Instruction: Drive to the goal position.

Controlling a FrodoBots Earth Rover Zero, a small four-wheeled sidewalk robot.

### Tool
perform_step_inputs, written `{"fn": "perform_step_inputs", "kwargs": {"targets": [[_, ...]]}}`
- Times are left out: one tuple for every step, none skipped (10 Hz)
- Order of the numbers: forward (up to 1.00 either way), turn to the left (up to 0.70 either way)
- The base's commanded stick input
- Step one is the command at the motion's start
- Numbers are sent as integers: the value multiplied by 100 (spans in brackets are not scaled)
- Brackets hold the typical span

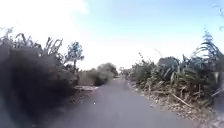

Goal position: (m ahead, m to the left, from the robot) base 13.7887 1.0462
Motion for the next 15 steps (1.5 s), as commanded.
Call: {"fn": "perform_step_inputs", "kwargs": {"targets": [[85,0],[85,0],[85,0],[85,0],[85,0],[85,0],[85,0],[85,0],[85,0],[85,0],[85,0],[85,0],[85,0],[85,0],[85,0]]}}
